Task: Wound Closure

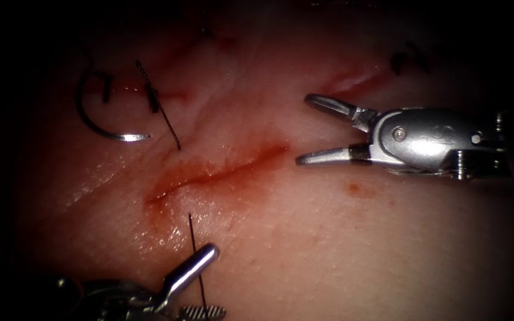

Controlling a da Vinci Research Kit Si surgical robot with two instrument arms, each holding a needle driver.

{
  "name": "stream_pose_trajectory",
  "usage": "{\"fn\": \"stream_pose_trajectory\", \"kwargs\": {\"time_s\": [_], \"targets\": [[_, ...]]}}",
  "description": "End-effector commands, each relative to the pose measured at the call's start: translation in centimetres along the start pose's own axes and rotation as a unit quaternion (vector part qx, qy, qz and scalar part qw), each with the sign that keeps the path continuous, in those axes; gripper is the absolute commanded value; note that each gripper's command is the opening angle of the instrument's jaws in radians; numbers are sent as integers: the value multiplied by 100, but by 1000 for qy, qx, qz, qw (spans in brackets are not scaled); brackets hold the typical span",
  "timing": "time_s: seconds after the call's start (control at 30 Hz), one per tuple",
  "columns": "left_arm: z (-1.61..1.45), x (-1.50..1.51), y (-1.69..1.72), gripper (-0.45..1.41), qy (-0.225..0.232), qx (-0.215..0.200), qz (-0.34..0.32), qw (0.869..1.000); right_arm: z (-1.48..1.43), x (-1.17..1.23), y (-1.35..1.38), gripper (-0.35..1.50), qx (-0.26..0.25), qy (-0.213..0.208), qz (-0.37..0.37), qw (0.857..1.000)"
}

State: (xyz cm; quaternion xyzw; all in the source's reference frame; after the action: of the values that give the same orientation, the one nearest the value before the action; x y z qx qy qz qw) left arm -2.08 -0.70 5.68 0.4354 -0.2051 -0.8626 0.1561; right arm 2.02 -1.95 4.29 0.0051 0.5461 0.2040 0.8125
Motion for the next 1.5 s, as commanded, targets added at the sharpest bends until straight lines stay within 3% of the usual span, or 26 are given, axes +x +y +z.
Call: {"fn": "stream_pose_trajectory", "kwargs": {"time_s": [0.03, 0.33, 0.6, 0.77, 0.83, 0.87, 0.93, 1.03, 1.1, 1.17, 1.33, 1.5], "targets": [[9, -2, 3, 99, 0, -1, 1, 1000, 8, -2, -1, 130, 2, 1, -1, 1000], [6, 4, 7, 98, 10, -7, 6, 1000, 6, -2, -2, 130, 3, 2, -1, 1000], [-3, 24, 7, 98, 54, -15, 10, 998, 6, -2, -2, 130, 4, 2, -1, 1000], [-5, 28, 6, 88, 71, -18, 14, 997, 6, -3, -3, 130, 5, 1, -2, 1000], [-5, 28, 6, 61, 79, -19, 16, 997, 6, -3, -3, 130, 5, 1, -2, 1000], [-5, 28, 6, 34, 82, -19, 17, 996, 6, -3, -3, 130, 5, 1, -2, 1000], [-5, 27, 6, -45, 89, -20, 19, 996, 6, -3, -4, 130, 7, 1, -2, 1000], [-5, 24, 2, -45, 95, -34, 29, 994, 6, -5, -10, 118, 30, 3, -5, 1000], [-5, 19, -4, -45, 99, -39, 32, 994, 7, -7, -18, 88, 68, 0, -14, 998], [-6, 12, -14, -45, 92, -39, 32, 994, 9, -6, -28, 73, 94, -1, -31, 995], [-7, -5, -39, -45, 85, -39, 38, 995, 20, 4, -45, 98, 109, 11, -79, 991], [-11, -16, -57, -45, 84, -42, 34, 995, 40, 22, -61, 98, 110, 23, -129, 985]]}}
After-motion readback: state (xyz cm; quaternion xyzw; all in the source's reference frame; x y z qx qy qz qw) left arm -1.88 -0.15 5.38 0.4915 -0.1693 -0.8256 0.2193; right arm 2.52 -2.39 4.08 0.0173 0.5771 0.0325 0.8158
